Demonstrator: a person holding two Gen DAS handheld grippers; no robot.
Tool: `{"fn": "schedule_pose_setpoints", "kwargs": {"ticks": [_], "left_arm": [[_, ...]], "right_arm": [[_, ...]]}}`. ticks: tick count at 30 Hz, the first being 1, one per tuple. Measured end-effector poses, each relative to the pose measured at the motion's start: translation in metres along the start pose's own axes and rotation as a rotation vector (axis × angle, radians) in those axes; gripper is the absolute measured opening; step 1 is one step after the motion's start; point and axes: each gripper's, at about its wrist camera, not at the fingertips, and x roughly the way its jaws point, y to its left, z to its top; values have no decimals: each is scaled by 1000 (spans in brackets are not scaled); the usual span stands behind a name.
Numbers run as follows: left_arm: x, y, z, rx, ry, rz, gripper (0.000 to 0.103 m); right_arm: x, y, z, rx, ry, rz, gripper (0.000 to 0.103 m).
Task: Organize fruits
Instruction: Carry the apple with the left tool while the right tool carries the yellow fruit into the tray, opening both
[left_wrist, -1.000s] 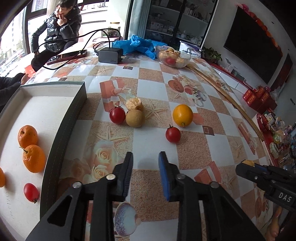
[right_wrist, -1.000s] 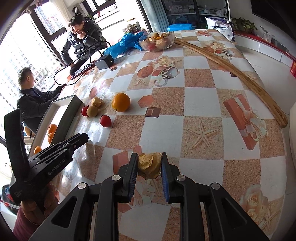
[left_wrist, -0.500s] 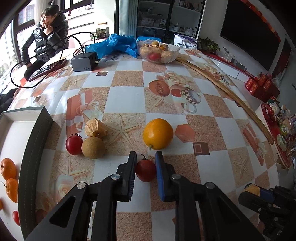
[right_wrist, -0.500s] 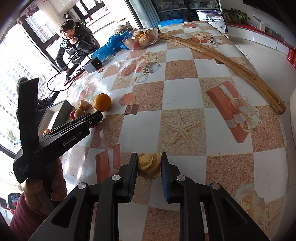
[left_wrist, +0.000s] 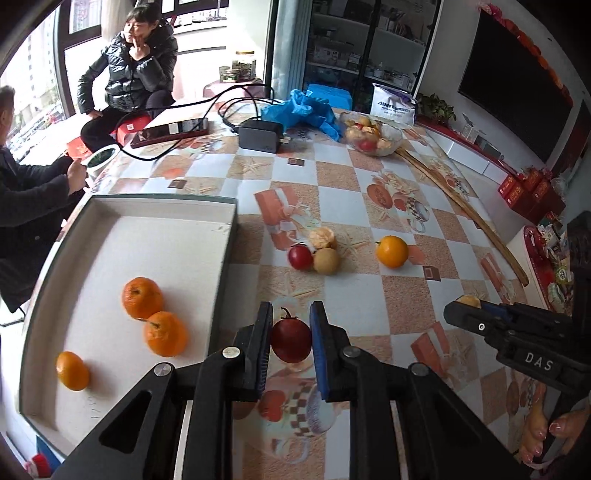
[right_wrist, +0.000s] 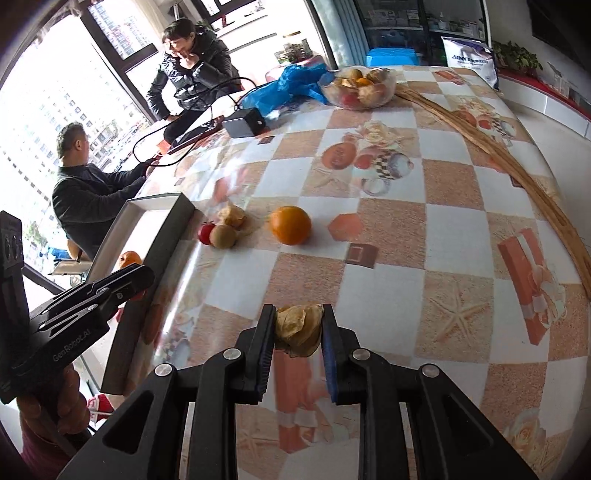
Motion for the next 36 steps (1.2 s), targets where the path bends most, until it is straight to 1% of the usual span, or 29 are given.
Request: {"fn": "schedule_pose_setpoints", "kwargs": {"ticks": [3, 6, 11, 13, 15, 20, 28, 30, 31, 32, 33, 34, 35, 36], "left_arm": [[-14, 38, -1, -33, -1, 69, 22], [-25, 73, 0, -61, -21, 149, 22], [-23, 124, 1, -145, -9, 200, 22], [-15, 135, -2, -167, 3, 219, 22], [-7, 142, -5, -183, 16, 222, 22], [10, 145, -9, -167, 21, 257, 22], [23, 146, -10, -145, 24, 277, 23], [22, 146, -11, -144, 14, 279, 30], [21, 145, -11, -143, 9, 279, 46], [20, 144, -11, -142, 1, 281, 69], [18, 143, -11, -140, -14, 287, 77], [15, 142, -11, -138, -36, 295, 82], [12, 140, -11, -134, -49, 301, 82], [10, 140, -10, -132, -50, 302, 82]], "right_arm": [[12, 39, 13, -54, 18, 49, 25], [25, 77, 30, -98, 35, 98, 25], [56, 135, 54, -149, 90, 153, 25], [69, 155, 59, -173, 101, 153, 25], [82, 169, 64, -188, 110, 148, 25], [110, 185, 72, -173, 131, 146, 25], [135, 189, 78, -163, 144, 125, 25], [138, 189, 77, -168, 147, 125, 25], [140, 190, 77, -171, 151, 130, 25], [141, 189, 77, -170, 156, 136, 33], [141, 189, 77, -166, 160, 138, 43], [140, 188, 77, -160, 156, 140, 70], [137, 186, 78, -155, 142, 155, 80], [132, 186, 78, -151, 126, 183, 82]]}}
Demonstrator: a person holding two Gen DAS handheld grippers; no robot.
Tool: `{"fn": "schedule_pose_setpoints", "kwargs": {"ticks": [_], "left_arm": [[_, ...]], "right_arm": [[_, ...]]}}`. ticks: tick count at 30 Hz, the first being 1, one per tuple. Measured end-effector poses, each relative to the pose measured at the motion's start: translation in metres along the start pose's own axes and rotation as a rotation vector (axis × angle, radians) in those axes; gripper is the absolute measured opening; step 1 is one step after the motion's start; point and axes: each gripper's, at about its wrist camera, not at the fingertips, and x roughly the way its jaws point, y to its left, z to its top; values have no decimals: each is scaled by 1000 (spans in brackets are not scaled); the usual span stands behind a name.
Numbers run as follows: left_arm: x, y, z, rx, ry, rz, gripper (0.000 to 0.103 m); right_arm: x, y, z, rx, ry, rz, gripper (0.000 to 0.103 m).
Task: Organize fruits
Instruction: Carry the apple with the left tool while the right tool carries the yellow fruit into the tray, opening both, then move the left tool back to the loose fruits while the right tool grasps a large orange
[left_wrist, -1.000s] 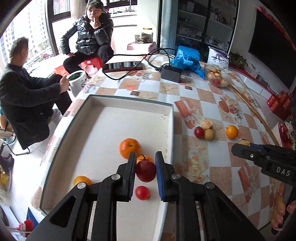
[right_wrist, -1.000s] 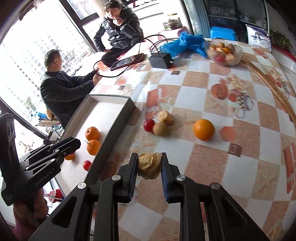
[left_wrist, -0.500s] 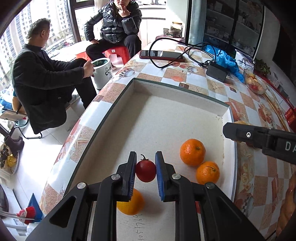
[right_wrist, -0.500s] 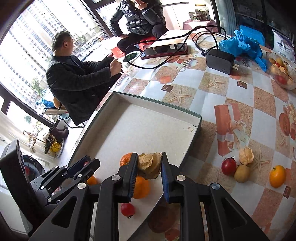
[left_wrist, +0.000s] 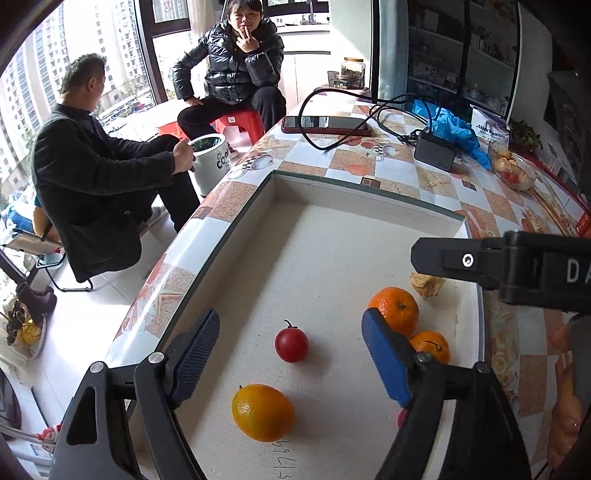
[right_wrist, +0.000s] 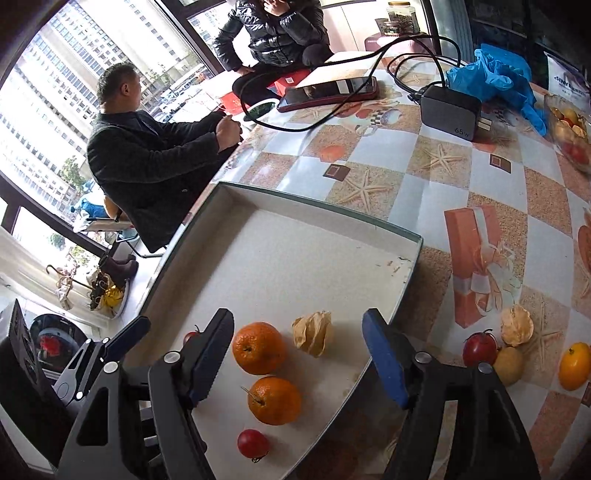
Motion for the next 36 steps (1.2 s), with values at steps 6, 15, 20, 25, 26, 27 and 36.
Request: {"fn": "schedule_pose_setpoints", "kwargs": {"ticks": [6, 15, 20, 25, 26, 27, 36], "left_arm": [[-12, 2, 6, -40, -13, -2, 82], [-36, -25, 14, -6, -39, -36, 83], [-41, -50, 14, 15, -37, -99, 83], [-37, -97, 10, 95, -24, -152, 83], [-35, -108, 9, 115, -23, -155, 82], [-33, -119, 8, 133, -20, -160, 83], [-9, -172, -4, 197, 22, -174, 82]], "right_arm": [[-28, 1, -1, -17, -64, -42, 103], [-78, -64, -21, 45, -149, -226, 103], [-98, -125, -55, 105, -138, -374, 103], [-103, -176, -100, 155, -96, -467, 103], [-102, -182, -106, 160, -89, -476, 103], [-102, -182, -110, 141, -103, -500, 103], [-80, -159, -85, 3, -144, -459, 103]]}}
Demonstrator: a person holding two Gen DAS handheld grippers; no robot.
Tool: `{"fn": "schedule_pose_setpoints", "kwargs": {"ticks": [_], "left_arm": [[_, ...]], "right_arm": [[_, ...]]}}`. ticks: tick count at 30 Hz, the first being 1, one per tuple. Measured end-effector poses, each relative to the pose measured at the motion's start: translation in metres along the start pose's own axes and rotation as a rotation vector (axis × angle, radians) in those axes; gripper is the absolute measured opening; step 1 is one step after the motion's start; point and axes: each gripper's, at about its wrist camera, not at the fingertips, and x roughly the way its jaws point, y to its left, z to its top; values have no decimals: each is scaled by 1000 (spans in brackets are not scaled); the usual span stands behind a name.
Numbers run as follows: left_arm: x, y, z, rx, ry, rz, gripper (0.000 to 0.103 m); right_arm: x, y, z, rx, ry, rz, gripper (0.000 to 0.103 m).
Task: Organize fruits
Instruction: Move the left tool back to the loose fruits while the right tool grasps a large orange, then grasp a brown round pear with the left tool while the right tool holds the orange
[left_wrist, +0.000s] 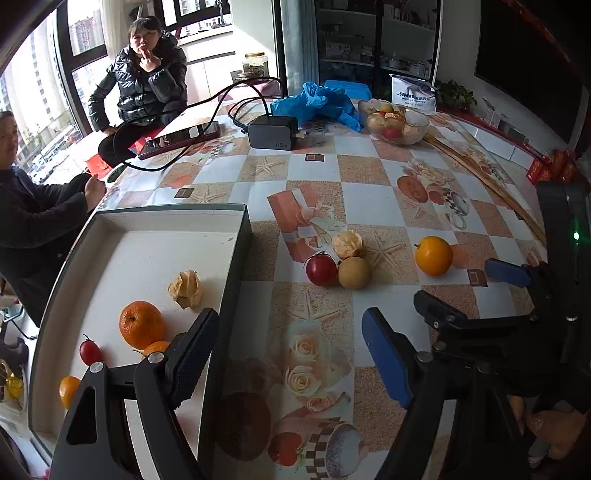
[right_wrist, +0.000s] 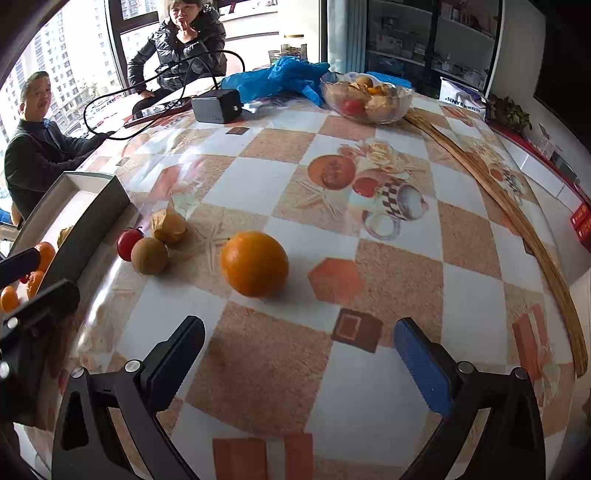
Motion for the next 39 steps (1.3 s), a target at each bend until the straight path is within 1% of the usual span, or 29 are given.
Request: {"fn": "schedule_pose_setpoints", "kwargs": {"ticks": [3, 4, 5, 6, 7, 8, 10, 12, 14, 16, 18, 20, 25, 26, 27, 28, 29, 30, 34, 36, 37, 38, 39], "left_arm": [[9, -1, 2, -8, 9, 3, 82], [12, -2, 3, -10, 12, 1, 82], [15, -3, 4, -11, 14, -1, 82], [18, -4, 5, -10, 15, -1, 82], [21, -5, 6, -10, 17, -1, 82], [24, -7, 7, -11, 20, 0, 82], [28, -10, 8, -11, 19, 3, 82], [29, -16, 10, -6, -1, 2, 79], [30, -24, 12, 18, -14, 7, 69], [34, -33, 13, 41, -16, 11, 65], [42, -42, 16, 65, -12, 31, 60], [50, -49, 18, 84, -8, 57, 53], [50, -55, 19, 84, -29, 73, 50], [46, -53, 15, 76, -36, 66, 34], [42, -51, 9, 71, -31, 55, 9], [39, -48, 2, 62, -8, 33, 3], [34, -44, -8, 45, -9, 9, 3], [28, -41, -18, 39, -18, 2, 3], [3, -35, -56, 36, -49, -1, 3], [-4, -31, -65, 20, -59, -16, 5], [-6, -29, -66, 20, -63, -20, 12], [-7, -27, -65, 18, -61, -27, 28], [-6, -24, -63, 8, -57, -29, 39]], "right_arm": [[10, 11, 13, -29, -23, -1, 103], [12, 13, 16, -38, -32, -5, 94], [13, 15, 17, -47, -42, -6, 73], [14, 16, 19, -55, -49, -4, 67], [13, 16, 20, -57, -62, -2, 47], [12, 16, 21, -62, -66, 11, 37], [10, 12, 20, -72, -70, 6, 37], [8, 4, 14, -62, -74, 10, 37], [3, -7, 9, -42, -72, 19, 37], [-2, -16, 3, -27, -69, 29, 37], [-7, -24, -3, -16, -68, 33, 37], [-13, -30, -8, -3, -66, 38, 37], [-23, -43, -23, 30, -59, 45, 37], [-26, -45, -27, 37, -57, 44, 37], [-29, -47, -32, 47, -56, 45, 37], [-33, -49, -37, 59, -56, 47, 37], [-36, -52, -42, 71, -56, 48, 37], [-40, -55, -47, 86, -56, 48, 37], [-55, -64, -69, 155, -68, 45, 37], [-61, -65, -78, 169, -79, 35, 37], [-63, -66, -82, 169, -84, 27, 37], [-64, -65, -85, 165, -90, 17, 37], [-66, -65, -88, 160, -96, 7, 37]]}}
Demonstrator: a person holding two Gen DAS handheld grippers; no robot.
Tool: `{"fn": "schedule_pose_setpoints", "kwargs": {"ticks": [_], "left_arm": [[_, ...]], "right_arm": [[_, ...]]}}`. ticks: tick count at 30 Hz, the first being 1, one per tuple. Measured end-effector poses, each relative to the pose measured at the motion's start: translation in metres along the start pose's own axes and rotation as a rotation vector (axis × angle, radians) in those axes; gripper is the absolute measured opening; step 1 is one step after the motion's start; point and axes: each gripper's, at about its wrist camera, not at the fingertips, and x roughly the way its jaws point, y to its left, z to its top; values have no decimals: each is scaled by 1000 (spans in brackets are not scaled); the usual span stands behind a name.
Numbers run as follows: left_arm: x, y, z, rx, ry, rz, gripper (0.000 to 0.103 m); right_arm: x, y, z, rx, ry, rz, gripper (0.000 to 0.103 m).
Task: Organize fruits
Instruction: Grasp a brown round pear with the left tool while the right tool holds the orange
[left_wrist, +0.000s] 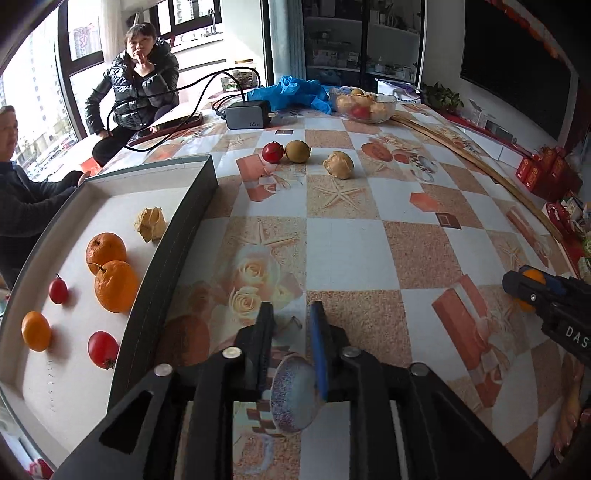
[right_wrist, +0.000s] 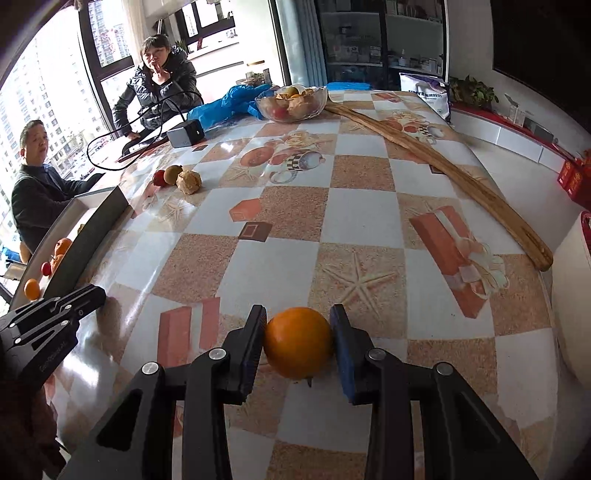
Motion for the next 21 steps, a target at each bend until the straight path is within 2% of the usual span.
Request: {"fn": "schedule_pose_setpoints", "kwargs": {"ticks": [1, 2, 7, 12, 16, 21], "left_arm": [[-1, 3, 4, -19, -3, 2, 59], [-1, 5, 9, -38, -14, 2, 63], [9, -2, 53, -26, -8, -17, 63], [52, -20, 104, -44, 35, -27, 63], [89, -34, 120, -34, 81, 17, 63], [108, -43, 132, -48, 60, 20, 63]], "right_arm": [[-1, 0, -2, -3, -6, -5, 37], [-3, 0, -4, -3, -12, -8, 37], [-4, -1, -7, -1, -27, -8, 37], [-4, -8, -7, 28, -32, 27, 37], [-5, -9, -8, 38, -35, 38, 37], [-6, -12, -9, 58, -39, 59, 37]]}}
